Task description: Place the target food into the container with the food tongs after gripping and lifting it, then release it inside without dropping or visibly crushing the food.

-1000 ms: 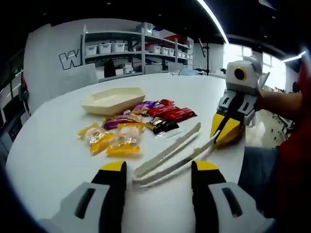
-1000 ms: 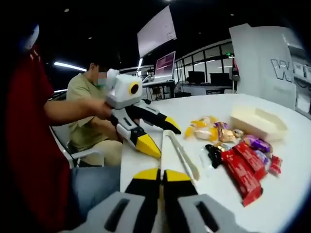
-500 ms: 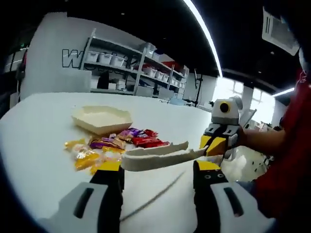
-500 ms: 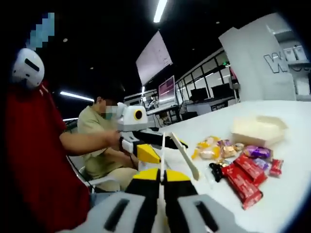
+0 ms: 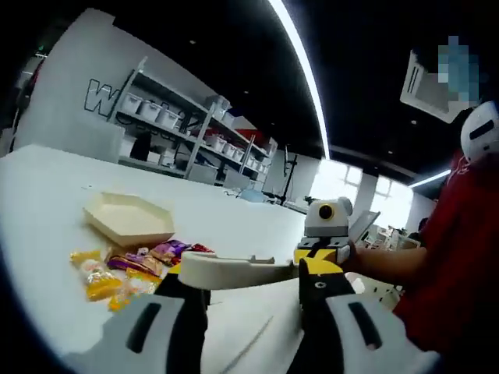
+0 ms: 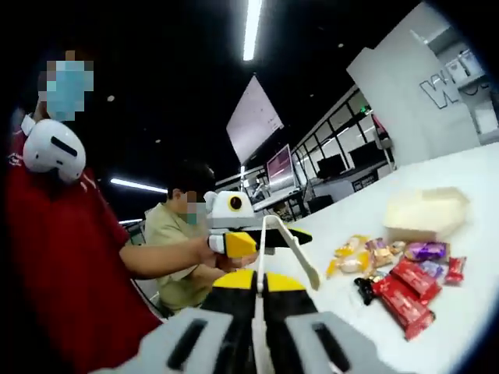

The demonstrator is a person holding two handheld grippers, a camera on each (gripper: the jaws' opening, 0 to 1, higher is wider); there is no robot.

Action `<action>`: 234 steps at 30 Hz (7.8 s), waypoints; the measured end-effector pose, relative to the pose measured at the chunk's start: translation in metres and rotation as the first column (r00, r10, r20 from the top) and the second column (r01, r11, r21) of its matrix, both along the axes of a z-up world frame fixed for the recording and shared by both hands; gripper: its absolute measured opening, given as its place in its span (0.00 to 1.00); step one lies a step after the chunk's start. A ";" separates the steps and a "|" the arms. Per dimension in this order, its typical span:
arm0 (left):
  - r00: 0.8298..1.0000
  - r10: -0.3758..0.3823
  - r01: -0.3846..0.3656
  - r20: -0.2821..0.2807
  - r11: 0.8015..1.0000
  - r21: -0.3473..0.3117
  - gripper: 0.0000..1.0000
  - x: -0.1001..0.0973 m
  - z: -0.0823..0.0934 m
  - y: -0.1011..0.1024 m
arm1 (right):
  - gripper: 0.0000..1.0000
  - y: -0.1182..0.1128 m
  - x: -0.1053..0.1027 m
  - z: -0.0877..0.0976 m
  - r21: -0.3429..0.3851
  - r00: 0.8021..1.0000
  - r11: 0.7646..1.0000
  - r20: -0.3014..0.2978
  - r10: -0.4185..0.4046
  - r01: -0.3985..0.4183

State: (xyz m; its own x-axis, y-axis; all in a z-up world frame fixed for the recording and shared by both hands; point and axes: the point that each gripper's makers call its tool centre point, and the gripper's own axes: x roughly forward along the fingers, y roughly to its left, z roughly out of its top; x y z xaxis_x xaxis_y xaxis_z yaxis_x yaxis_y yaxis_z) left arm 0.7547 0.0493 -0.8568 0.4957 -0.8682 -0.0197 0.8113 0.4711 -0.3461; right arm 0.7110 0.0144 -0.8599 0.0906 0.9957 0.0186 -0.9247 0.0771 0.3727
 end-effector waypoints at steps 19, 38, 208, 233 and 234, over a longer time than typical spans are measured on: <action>0.996 -0.090 0.092 0.019 0.990 -0.106 0.36 -0.013 0.025 -0.023 | 0.00 0.004 -0.009 0.024 0.107 0.998 0.993 -0.042 0.054 -0.049; 0.985 -0.165 0.171 0.048 0.967 -0.188 0.34 -0.028 0.045 -0.028 | 0.00 0.000 -0.018 0.034 0.153 0.991 0.984 -0.078 0.109 -0.096; 0.968 0.239 -0.248 0.076 0.867 0.432 0.29 0.100 -0.076 0.048 | 0.97 -0.101 0.059 -0.036 -0.294 0.745 0.685 0.232 -0.626 0.667; 0.961 0.257 -0.276 0.102 0.900 0.337 0.25 0.115 -0.020 0.047 | 0.95 -0.088 0.057 -0.033 -0.302 0.763 0.701 0.246 -0.598 0.647; 0.960 0.259 -0.279 0.102 0.901 0.333 0.25 0.118 -0.019 0.047 | 0.94 -0.087 0.056 -0.033 -0.304 0.765 0.702 0.249 -0.594 0.644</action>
State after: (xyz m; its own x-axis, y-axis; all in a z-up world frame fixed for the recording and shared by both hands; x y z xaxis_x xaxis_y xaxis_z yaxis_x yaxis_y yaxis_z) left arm 0.8724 0.0968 -0.8757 0.7181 -0.6466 -0.2573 0.6498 0.7554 -0.0846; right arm 0.7674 -0.0728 -0.8925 0.7108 0.6525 -0.2626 -0.6553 0.7500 0.0895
